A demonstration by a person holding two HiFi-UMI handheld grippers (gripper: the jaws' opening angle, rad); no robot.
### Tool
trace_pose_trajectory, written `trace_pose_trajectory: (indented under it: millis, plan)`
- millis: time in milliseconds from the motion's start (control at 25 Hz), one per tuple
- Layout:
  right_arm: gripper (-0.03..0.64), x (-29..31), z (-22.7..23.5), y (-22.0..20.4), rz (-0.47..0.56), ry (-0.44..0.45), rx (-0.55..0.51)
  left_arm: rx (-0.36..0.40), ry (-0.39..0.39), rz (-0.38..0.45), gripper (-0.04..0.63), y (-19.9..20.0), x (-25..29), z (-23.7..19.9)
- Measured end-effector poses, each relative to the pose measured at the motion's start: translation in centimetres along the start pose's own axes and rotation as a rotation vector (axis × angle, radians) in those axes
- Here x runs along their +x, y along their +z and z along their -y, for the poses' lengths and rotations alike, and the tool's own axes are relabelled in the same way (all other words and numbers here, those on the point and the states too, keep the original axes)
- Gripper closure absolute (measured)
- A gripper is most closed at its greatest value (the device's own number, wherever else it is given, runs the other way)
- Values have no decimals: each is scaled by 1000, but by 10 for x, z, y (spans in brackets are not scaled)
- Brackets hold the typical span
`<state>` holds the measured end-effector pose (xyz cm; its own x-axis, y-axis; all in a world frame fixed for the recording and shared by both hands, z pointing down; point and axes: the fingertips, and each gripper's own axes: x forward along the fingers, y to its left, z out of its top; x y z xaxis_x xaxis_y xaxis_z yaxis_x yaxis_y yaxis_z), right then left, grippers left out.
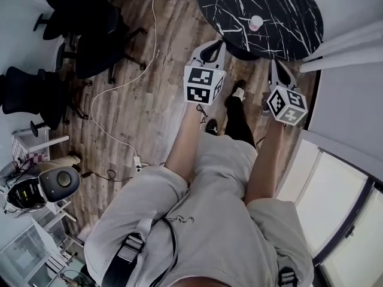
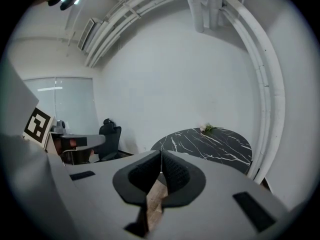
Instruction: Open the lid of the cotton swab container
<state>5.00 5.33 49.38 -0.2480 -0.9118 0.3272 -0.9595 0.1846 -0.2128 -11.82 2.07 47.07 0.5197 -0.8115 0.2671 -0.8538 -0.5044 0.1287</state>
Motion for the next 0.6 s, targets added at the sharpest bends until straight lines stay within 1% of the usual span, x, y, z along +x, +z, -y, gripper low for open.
trace_pose_trajectory:
  millis: [160, 360, 480, 600]
  plan:
    - [581, 31, 14, 18, 6, 3, -34, 8, -11, 17, 572, 18, 36, -5]
    - [581, 73, 40, 48, 21, 5, -43, 28, -22, 32, 572, 47, 85, -9]
    - [581, 102, 54, 59, 5, 4, -61, 33, -17, 35, 572, 63, 112, -17]
    - [581, 136, 67, 63, -21, 1, -80, 32, -11, 26, 572, 70, 141, -27]
